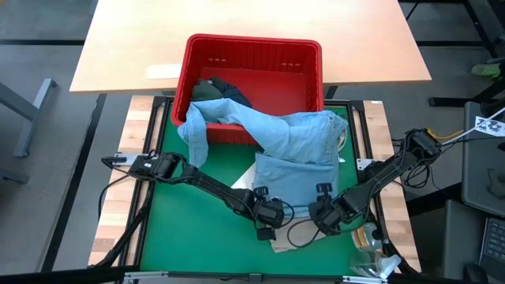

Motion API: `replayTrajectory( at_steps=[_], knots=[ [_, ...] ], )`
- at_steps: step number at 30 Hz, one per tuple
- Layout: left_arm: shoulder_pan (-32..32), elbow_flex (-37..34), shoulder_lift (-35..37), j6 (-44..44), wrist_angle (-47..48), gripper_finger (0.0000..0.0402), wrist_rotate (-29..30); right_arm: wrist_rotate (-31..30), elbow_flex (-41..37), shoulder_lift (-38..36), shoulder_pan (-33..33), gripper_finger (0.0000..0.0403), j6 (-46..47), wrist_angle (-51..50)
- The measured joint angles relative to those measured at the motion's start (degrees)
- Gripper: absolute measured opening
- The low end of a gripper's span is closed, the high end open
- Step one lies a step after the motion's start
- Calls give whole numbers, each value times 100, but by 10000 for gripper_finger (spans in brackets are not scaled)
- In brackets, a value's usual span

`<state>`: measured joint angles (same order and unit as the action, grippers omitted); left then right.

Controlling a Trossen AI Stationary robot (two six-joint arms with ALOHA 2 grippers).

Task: Fold Laundry from Bin
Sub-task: Fold the light blue jeans

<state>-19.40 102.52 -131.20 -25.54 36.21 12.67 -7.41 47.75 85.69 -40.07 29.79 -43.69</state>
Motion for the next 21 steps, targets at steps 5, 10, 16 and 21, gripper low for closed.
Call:
replayTrajectory(
  at_steps=[5,10,16,21],
  knots=[
    [0,0,0,0,3,18,0,259,279,2,31,172,1,-393],
    [0,0,0,0,7,18,2,188,404,7,114,170,-7,-533],
    [-4,0,0,0,7,18,6,185,406,175,157,147,-5,-602],
    [-4,0,0,2,7,18,7,146,412,276,157,99,-8,-607]
  ],
)
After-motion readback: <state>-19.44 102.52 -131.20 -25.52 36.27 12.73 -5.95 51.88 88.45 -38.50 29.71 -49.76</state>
